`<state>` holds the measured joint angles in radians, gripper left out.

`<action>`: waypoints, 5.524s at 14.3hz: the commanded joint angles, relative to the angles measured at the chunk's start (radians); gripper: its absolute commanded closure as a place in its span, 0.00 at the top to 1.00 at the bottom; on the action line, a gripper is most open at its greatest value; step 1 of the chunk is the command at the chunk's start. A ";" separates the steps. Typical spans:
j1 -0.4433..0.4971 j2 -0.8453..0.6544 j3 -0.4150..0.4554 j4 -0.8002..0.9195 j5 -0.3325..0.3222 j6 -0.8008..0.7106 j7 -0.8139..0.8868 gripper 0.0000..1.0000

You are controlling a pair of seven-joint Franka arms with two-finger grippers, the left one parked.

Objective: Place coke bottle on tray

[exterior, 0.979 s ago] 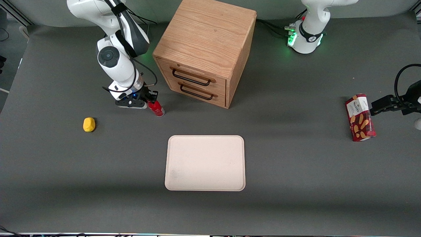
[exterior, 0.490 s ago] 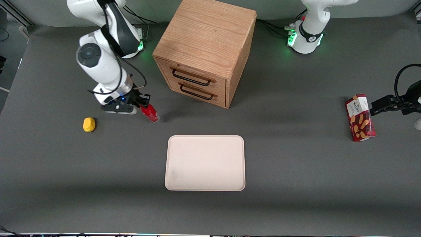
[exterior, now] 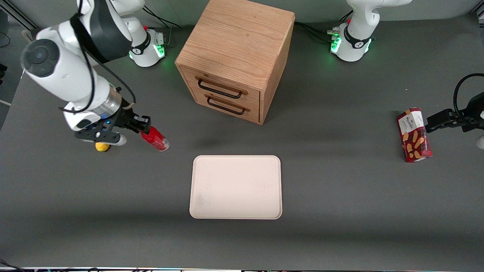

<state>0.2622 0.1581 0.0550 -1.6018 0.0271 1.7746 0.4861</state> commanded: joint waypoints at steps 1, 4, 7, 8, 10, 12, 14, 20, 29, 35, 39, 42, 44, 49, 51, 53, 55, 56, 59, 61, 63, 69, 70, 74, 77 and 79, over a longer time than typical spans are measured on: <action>0.005 0.242 0.000 0.445 -0.048 -0.238 -0.017 0.00; 0.006 0.408 0.006 0.701 -0.050 -0.282 -0.017 0.00; 0.005 0.469 0.032 0.723 -0.050 -0.190 -0.017 0.00; 0.005 0.498 0.034 0.724 -0.050 -0.154 -0.017 0.00; 0.006 0.553 0.042 0.726 -0.050 -0.083 -0.017 0.00; 0.006 0.602 0.045 0.726 -0.052 -0.006 -0.017 0.00; 0.009 0.641 0.046 0.726 -0.053 0.063 -0.017 0.00; 0.061 0.742 0.046 0.724 -0.125 0.200 -0.014 0.00; 0.097 0.776 0.046 0.704 -0.159 0.200 -0.006 0.00; 0.101 0.778 0.046 0.680 -0.171 0.220 -0.003 0.18; 0.103 0.775 0.046 0.668 -0.196 0.232 0.009 1.00; 0.101 0.770 0.046 0.665 -0.202 0.243 0.026 1.00; 0.097 0.759 0.046 0.665 -0.200 0.241 0.032 1.00; 0.003 0.403 0.037 0.328 -0.188 0.224 0.066 1.00; -0.009 0.245 0.022 0.181 -0.149 0.200 0.065 1.00; -0.011 0.122 -0.038 0.090 -0.072 0.126 0.002 1.00; -0.009 -0.004 -0.087 0.007 -0.006 0.051 -0.064 1.00; -0.009 -0.065 -0.105 -0.039 0.007 0.036 -0.073 1.00; -0.008 -0.268 -0.139 -0.223 0.007 -0.003 -0.132 1.00; -0.008 -0.383 -0.145 -0.305 0.007 -0.049 -0.174 1.00; -0.006 -0.443 -0.179 -0.323 -0.004 -0.131 -0.221 1.00; -0.008 -0.385 -0.238 -0.219 -0.038 -0.193 -0.359 1.00; -0.008 -0.356 -0.238 -0.192 -0.047 -0.192 -0.333 1.00; -0.004 -0.253 -0.235 -0.109 -0.068 -0.192 -0.307 1.00; -0.003 -0.241 -0.235 -0.096 -0.068 -0.192 -0.282 1.00; -0.004 -0.235 -0.235 -0.095 -0.064 -0.192 -0.279 1.00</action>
<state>0.2508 -0.0877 -0.1785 -1.7248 -0.0245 1.5951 0.1748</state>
